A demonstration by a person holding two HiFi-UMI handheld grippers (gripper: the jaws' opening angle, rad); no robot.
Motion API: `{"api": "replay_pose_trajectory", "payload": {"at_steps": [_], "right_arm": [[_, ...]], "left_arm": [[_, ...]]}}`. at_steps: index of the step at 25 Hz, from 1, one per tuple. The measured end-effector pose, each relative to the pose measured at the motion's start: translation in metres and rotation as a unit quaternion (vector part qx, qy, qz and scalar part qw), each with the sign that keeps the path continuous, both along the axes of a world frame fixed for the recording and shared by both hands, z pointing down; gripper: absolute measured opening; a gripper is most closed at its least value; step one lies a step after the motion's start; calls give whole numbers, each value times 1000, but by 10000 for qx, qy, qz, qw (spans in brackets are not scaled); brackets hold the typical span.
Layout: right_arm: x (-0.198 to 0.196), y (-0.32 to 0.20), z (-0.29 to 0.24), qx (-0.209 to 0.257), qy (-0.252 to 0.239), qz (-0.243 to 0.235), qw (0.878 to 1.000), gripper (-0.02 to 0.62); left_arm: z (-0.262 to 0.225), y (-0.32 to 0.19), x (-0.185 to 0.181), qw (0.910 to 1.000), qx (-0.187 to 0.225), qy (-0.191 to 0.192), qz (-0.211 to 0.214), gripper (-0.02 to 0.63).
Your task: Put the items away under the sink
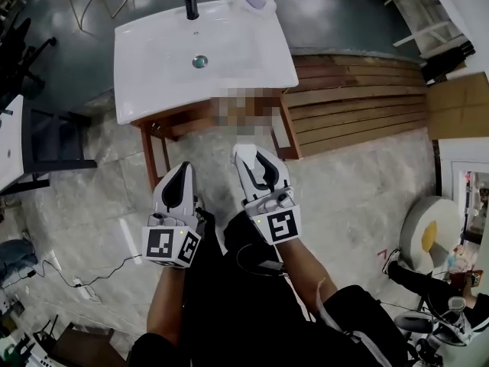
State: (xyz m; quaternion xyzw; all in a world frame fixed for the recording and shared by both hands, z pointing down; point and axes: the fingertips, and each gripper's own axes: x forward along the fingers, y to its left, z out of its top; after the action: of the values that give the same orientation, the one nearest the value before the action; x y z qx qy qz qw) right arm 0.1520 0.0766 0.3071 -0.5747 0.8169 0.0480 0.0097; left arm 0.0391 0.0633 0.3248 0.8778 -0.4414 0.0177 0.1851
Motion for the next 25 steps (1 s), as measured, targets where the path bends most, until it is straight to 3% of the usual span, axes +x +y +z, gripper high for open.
{"api": "replay_pose_trajectory", "payload": {"at_steps": [8, 25], "right_arm": [[-5, -12, 78, -102, -108, 221, 9996, 107], [-22, -51, 244, -93, -260, 175, 9995, 107]], "left_arm": [[66, -18, -7, 10000, 47, 11, 30, 5], [235, -56, -8, 9999, 23, 47, 140, 5]]}}
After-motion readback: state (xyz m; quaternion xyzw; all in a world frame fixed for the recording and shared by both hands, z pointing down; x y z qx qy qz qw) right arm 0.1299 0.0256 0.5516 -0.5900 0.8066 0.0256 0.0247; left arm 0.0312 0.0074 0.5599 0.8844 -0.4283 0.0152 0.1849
